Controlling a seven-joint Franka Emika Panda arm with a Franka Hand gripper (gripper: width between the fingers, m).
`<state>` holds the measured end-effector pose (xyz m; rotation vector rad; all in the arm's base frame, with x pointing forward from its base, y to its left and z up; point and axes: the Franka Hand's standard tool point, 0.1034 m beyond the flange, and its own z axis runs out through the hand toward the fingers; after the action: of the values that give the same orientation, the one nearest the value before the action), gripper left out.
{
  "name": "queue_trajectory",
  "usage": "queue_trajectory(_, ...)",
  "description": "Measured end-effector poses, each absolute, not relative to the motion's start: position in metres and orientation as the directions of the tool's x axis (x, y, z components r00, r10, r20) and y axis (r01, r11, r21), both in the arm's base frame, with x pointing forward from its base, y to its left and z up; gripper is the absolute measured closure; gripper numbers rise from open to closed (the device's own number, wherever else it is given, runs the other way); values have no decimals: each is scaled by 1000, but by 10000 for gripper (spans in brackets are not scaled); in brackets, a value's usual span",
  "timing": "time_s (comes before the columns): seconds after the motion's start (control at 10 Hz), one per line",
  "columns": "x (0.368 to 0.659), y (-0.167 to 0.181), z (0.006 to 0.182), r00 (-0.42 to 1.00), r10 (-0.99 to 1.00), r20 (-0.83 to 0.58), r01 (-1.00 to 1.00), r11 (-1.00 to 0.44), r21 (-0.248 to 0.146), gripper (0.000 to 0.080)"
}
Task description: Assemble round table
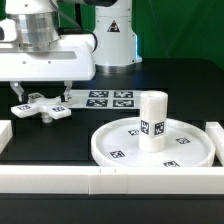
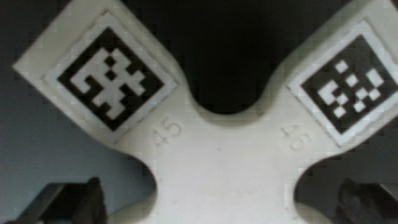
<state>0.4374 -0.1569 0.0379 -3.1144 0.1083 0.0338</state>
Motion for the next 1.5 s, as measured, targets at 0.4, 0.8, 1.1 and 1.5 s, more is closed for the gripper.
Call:
queue_trajectory(0.4,435,-156,31,997,-67,-34,-68,-997,-24,150)
queue_trajectory(0.8,434,-157,27,997,-65,-41,-66,-998,-23,194)
queue_trajectory(1.1,441,-158,30,998,-62,-31,-63,-998,-21,362)
queue_trajectory(1.5,450,-148,38,998,-61,-21,-61,-998,-24,362)
